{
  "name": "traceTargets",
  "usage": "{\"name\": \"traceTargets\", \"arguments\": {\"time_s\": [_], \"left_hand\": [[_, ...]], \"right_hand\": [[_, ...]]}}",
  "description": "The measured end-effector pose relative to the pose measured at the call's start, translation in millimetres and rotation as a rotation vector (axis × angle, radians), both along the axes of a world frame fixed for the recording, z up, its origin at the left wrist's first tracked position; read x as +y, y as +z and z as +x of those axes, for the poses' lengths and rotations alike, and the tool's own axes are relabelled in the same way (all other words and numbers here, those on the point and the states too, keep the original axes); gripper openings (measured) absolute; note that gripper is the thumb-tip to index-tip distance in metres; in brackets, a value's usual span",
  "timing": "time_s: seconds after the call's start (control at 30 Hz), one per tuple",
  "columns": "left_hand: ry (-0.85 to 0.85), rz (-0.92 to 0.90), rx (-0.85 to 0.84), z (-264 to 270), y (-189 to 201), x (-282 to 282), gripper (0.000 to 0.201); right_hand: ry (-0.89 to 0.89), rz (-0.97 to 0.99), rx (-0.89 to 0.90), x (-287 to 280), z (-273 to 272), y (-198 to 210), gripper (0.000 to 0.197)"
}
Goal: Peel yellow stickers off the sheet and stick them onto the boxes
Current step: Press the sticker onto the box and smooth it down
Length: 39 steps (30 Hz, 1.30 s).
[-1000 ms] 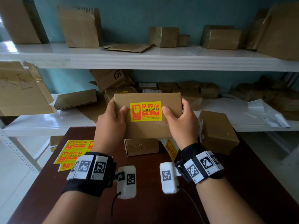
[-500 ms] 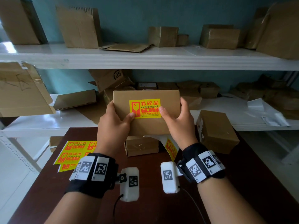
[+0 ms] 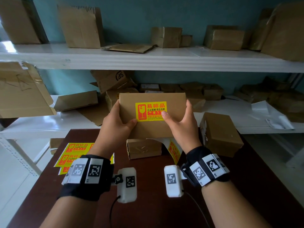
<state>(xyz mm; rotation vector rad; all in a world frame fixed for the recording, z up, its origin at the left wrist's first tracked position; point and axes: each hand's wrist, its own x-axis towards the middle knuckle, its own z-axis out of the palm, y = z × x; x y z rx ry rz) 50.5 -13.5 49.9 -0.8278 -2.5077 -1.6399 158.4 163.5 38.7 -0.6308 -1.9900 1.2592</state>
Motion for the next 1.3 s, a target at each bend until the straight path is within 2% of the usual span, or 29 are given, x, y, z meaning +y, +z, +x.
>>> {"name": "traceTargets", "arguments": {"time_s": [0.1,0.17,0.3,0.6,0.83,1.0,1.13,1.3], "left_hand": [[0.032,0.095,-0.022,5.2,-0.1,2.9,0.079],[0.079,0.086,0.027,7.2,-1.6,4.3,0.086],[0.095,0.065,0.049,4.9,-2.2,3.5,0.077],[0.01,0.068,0.0,-1.0,-4.3,2.9,0.073],[-0.017,0.098,-0.028,3.5,-5.3,2.2,0.067],[-0.045,0.121,-0.052,7.3,-6.2,2.0,0.077],[-0.037,0.109,-0.046,9.5,-5.9,2.7,0.066],[-0.01,0.096,-0.045,6.6,-7.3,0.6,0.069]], "right_hand": [[0.004,0.004,0.042,-1.3,0.1,3.2,0.096],[0.001,0.003,0.052,-3.3,-0.8,3.5,0.097],[0.015,-0.016,0.04,-4.1,-3.6,-2.2,0.102],[-0.054,0.025,0.009,-4.2,-5.3,-6.3,0.117],[-0.091,0.028,0.008,0.3,-2.2,-2.6,0.105],[-0.088,0.07,-0.031,1.8,2.0,2.0,0.103],[-0.091,0.1,-0.051,5.7,2.3,0.8,0.101],[-0.068,0.159,-0.088,10.6,3.5,0.5,0.094]]}}
